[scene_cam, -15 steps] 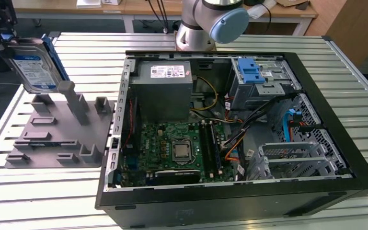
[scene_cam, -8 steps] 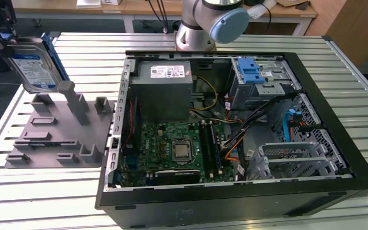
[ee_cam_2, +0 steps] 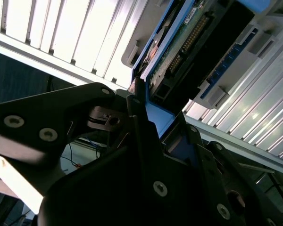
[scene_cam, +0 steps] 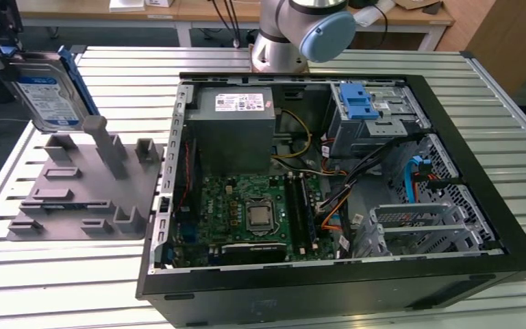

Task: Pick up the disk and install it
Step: 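Pick up the disk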

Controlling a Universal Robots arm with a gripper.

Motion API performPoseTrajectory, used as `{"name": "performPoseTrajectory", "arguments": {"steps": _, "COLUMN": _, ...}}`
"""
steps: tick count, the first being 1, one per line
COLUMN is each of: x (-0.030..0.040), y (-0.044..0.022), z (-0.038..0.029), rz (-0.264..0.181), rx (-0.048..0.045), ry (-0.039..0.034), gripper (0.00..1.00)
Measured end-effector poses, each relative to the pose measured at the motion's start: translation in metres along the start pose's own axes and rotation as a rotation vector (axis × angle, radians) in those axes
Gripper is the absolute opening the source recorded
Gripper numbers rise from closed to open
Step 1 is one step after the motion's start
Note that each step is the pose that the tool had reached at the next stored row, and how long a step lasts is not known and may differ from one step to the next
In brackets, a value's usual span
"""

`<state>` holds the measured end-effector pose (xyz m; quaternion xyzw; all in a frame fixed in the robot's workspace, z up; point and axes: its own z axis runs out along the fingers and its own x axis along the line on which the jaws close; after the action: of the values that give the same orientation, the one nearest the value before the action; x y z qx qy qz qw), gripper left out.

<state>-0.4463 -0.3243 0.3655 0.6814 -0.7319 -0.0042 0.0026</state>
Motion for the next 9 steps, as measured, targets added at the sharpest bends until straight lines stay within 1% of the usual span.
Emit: {"name": "performPoseTrajectory", "arguments": {"steps": 9, "x": 0.0000, "y": 0.0000, "z": -0.0018, "rz": 0.000, "rx": 0.0000, "ry": 0.0000, "gripper": 0.36}}
